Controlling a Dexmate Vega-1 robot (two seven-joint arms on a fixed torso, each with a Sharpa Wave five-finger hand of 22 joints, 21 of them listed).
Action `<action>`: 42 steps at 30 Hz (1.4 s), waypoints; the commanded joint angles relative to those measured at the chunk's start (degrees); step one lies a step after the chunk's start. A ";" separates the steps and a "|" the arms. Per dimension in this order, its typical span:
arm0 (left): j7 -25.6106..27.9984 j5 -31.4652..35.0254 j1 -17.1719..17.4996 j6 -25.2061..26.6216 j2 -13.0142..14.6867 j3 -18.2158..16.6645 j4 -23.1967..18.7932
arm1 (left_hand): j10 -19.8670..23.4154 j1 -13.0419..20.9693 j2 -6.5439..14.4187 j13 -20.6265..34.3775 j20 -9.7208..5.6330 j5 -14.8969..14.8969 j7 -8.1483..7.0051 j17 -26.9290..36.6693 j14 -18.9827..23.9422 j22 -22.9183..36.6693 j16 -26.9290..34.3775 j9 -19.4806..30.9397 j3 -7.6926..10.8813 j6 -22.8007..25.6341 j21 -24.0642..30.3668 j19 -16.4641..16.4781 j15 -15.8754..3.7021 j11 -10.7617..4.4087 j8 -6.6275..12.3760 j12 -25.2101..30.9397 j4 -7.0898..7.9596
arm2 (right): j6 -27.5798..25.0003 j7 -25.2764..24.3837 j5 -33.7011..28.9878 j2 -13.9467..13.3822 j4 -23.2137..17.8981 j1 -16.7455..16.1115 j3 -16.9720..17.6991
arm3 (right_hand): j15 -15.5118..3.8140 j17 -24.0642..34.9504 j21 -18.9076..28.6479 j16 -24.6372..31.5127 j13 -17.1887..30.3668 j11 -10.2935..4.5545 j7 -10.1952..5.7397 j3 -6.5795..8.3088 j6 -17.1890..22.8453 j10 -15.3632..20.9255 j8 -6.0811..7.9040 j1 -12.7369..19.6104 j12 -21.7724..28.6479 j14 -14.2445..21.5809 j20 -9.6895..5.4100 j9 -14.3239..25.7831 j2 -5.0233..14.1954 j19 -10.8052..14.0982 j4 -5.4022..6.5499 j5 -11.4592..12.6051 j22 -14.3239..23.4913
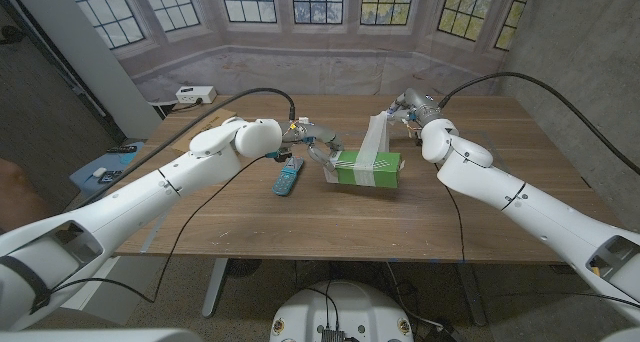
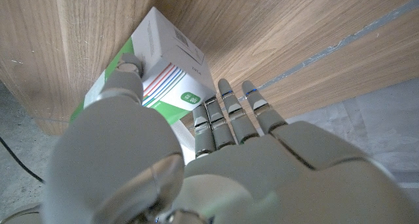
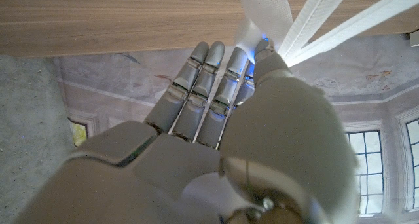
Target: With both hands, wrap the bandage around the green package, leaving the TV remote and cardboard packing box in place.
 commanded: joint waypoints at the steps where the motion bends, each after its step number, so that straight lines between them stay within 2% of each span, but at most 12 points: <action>1: 0.81 -0.82 1.35 -0.54 0.99 -0.99 -0.78 | 0.12 0.71 2.95 0.11 -0.08 0.35 1.08 0.14 -0.11 0.21 0.02 0.14 0.74 3.47 -0.01 -0.25 0.43 0.24 7.50 0.00 0.17 | -3.96 1.18 -0.73 -0.43 -0.99 0.09 -0.52 | -6.57 0.25 0.17 -0.31 0.20 -0.34 -0.16 -0.25 0.05 0.08 0.39 -0.47 -0.06 0.32 -1.88 0.12 0.49 -0.15 0.11 0.21 0.26; 10: 1.02 -1.51 3.05 0.33 2.78 -2.32 -2.10 | 0.03 0.63 2.96 0.11 -0.08 0.35 1.09 0.12 -0.18 0.22 -0.03 0.18 0.80 3.45 -0.06 -0.37 0.42 0.22 7.53 -0.06 0.22 | -6.32 1.81 -0.60 -1.15 -0.99 0.76 -0.88 | -6.66 0.41 0.15 -0.35 0.31 -0.28 -0.15 -0.29 0.00 0.00 0.34 -0.44 -0.10 0.40 -1.83 0.13 0.42 -0.19 0.02 0.22 0.25; 20: 1.68 -2.34 3.91 0.52 3.12 -2.90 -1.97 | 0.02 0.63 2.98 0.13 -0.05 0.34 1.15 0.20 -0.22 0.22 0.05 0.12 0.72 3.49 -0.05 -0.38 0.49 0.37 7.52 -0.06 0.22 | -7.67 3.34 -0.59 -2.62 -3.21 1.77 -1.09 | -6.66 0.51 0.14 -0.48 0.34 -0.30 -0.12 -0.28 0.01 -0.02 0.32 -0.48 -0.17 0.40 -1.82 0.14 0.46 -0.19 0.00 0.22 0.25; 34: 2.14 -3.32 3.70 0.48 2.83 -2.81 -0.55 | -0.04 0.59 2.94 0.14 0.01 0.35 1.19 0.19 -0.21 0.22 0.04 0.19 0.75 3.60 -0.06 -0.43 0.57 0.29 7.64 -0.09 0.21 | -11.01 3.15 -0.04 -4.92 -11.29 -0.09 0.71 | -6.52 0.62 0.13 -0.71 0.26 -0.07 0.08 -0.39 -0.07 -0.08 0.25 -0.90 -0.34 0.34 -1.74 0.16 0.47 -0.18 0.16 0.20 0.25; 42: 2.43 -3.72 3.21 -0.49 2.37 -2.43 0.34 | -0.01 0.48 2.93 0.15 0.00 0.34 1.21 0.19 -0.22 0.23 0.02 0.21 0.76 3.71 -0.05 -0.43 0.61 0.42 7.71 -0.09 0.27 | -12.34 2.33 -0.47 -6.00 -15.77 -1.47 0.53 | -6.48 0.69 0.12 -0.80 0.32 0.01 0.04 -0.44 -0.12 -0.07 0.20 -1.07 -0.35 0.34 -1.64 0.17 0.47 -0.18 0.20 0.20 0.24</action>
